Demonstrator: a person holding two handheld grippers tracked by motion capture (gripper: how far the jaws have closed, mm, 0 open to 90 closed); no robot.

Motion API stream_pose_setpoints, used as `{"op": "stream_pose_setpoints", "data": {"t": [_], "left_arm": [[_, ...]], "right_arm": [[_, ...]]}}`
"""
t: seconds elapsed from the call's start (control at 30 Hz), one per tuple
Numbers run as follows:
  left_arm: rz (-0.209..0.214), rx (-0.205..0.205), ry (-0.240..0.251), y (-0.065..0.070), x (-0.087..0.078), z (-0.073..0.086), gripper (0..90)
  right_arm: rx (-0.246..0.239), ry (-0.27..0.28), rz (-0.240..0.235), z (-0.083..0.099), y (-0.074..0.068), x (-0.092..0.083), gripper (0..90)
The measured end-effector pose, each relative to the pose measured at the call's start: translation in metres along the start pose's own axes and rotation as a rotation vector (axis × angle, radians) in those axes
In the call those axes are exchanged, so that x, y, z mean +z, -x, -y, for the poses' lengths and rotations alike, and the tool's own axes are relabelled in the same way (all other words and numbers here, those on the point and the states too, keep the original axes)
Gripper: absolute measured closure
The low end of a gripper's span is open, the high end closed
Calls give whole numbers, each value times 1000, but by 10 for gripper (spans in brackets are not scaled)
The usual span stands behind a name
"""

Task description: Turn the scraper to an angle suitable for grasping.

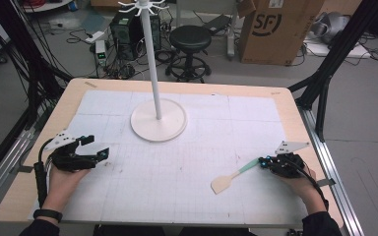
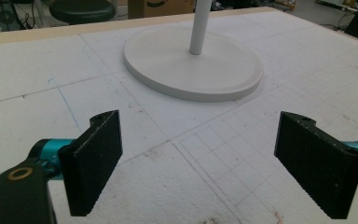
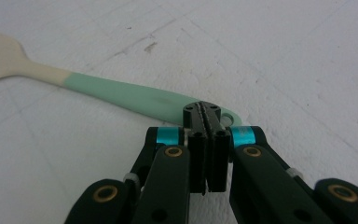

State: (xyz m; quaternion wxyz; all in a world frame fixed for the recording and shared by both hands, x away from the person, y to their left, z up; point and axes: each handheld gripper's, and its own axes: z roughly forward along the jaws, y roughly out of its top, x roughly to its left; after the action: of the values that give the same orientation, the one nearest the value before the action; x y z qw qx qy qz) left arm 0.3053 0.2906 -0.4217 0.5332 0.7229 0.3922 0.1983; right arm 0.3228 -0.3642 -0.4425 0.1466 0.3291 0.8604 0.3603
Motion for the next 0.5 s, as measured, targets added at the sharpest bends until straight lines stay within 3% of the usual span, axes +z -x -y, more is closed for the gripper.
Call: {"op": "stream_pose_setpoints", "data": {"t": [0.37, 0.5], "left_arm": [[1, -2, -8, 2, -3, 3, 156], [0, -3, -10, 2, -4, 3, 156]], "right_arm": [[29, 39, 7, -14, 6, 20, 893], [14, 14, 29, -24, 4, 27, 893]]}}
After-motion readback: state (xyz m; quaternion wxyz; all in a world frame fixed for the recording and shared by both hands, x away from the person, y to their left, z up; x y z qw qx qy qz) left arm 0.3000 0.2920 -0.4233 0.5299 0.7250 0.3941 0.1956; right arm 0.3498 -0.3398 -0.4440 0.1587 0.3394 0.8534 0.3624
